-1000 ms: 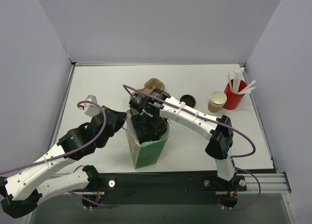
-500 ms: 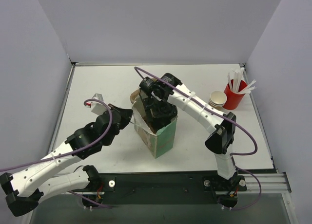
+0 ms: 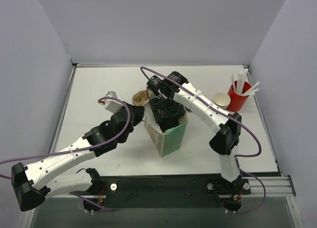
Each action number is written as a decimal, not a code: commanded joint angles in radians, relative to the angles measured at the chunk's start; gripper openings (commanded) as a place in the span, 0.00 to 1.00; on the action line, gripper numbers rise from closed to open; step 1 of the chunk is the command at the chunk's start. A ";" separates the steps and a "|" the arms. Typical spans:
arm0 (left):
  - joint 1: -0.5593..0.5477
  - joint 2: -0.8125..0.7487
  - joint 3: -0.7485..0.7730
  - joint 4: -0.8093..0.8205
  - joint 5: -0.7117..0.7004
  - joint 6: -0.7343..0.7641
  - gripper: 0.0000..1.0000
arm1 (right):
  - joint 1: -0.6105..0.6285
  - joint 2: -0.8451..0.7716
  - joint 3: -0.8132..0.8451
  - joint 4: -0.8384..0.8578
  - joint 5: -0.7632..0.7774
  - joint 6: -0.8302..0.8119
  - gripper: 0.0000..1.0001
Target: Pack the takeout coffee
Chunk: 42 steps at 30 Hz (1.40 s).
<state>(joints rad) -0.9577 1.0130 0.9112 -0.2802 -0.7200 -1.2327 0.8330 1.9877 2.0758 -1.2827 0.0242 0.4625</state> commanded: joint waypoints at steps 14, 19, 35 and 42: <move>-0.010 -0.019 0.015 -0.014 -0.047 0.019 0.00 | 0.018 -0.119 -0.235 0.078 -0.142 0.073 0.14; -0.010 -0.025 0.017 0.001 -0.035 0.044 0.00 | 0.041 -0.107 -0.240 0.103 -0.067 0.080 0.14; -0.012 0.001 0.051 0.045 0.027 0.111 0.00 | 0.055 -0.107 -0.384 0.192 -0.013 0.087 0.12; -0.010 0.022 0.058 0.047 0.036 0.118 0.00 | 0.061 -0.093 -0.404 0.191 -0.052 0.077 0.12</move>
<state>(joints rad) -0.9627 1.0218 0.9203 -0.2722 -0.7124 -1.1389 0.8799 1.9072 1.7039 -1.0550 -0.0193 0.5453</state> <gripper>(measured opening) 0.076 0.707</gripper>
